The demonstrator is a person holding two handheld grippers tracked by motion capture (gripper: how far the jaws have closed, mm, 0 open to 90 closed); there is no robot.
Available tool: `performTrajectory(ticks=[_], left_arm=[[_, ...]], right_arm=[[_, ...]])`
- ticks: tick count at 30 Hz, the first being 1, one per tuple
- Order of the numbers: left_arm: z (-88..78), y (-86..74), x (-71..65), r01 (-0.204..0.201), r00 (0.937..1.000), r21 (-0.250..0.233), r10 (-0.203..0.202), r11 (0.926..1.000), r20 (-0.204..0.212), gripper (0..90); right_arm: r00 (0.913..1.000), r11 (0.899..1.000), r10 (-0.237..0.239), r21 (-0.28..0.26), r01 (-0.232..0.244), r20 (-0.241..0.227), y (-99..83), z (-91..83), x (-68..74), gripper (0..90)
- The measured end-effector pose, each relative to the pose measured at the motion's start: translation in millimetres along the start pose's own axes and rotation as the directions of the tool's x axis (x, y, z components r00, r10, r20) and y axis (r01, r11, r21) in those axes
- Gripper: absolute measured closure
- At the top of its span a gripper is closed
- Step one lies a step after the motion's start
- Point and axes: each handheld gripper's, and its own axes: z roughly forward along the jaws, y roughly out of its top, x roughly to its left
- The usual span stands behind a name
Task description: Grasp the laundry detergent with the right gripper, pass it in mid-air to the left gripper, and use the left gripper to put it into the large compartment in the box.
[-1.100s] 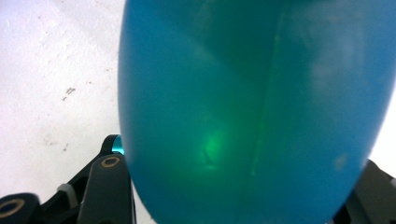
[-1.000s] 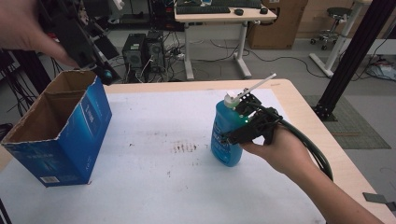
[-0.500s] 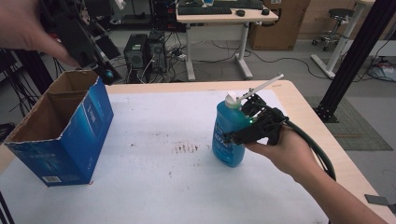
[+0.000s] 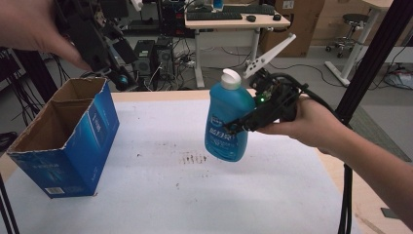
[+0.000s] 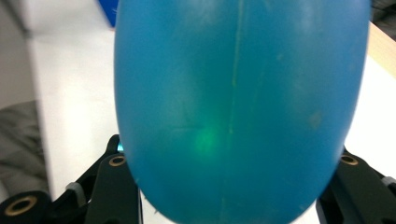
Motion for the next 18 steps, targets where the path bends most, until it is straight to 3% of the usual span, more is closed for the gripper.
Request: performTrajectory(ticks=[4,5,9,11,12,18], left_arm=[[-1.8,5.7,-2.2,-0.02,0.9998,-0.008,0.02,0.9998,0.005,21.0],[-3.7,10.8,-4.1,-0.044,0.9985,-0.029,0.045,0.9986,0.031,21.0],[-6.0,16.6,-6.2,-0.08,0.9955,-0.044,0.082,0.9958,0.046,21.0],[-7.3,21.4,-7.5,-0.103,0.9923,-0.058,0.107,0.993,0.064,21.0],[-7.3,21.4,-7.5,-0.103,0.9923,-0.058,0.107,0.993,0.064,21.0],[-4.6,29.3,-13.2,-0.129,0.9867,-0.076,0.136,0.9887,0.089,21.0]], right_arm=[[0.9988,0.999,-0.038,0.003,0.038,-0.03,11.3,-2.2,2.3,45.8],[0.9941,0.997,-0.081,-0.002,0.081,-0.072,26.2,-4.5,5.9,45.8],[0.9852,0.992,-0.124,-0.006,0.124,-0.118,42.0,-5.9,10.6,45.8],[0.9726,0.987,-0.16,-0.011,0.16,-0.169,57.1,-5.7,15.3,45.8],[0.9726,0.987,-0.16,-0.011,0.16,-0.169,57.1,-5.7,15.3,45.8],[0.949,0.971,-0.225,0.029,0.237,-0.221,80.5,3.6,25.7,45.8]])
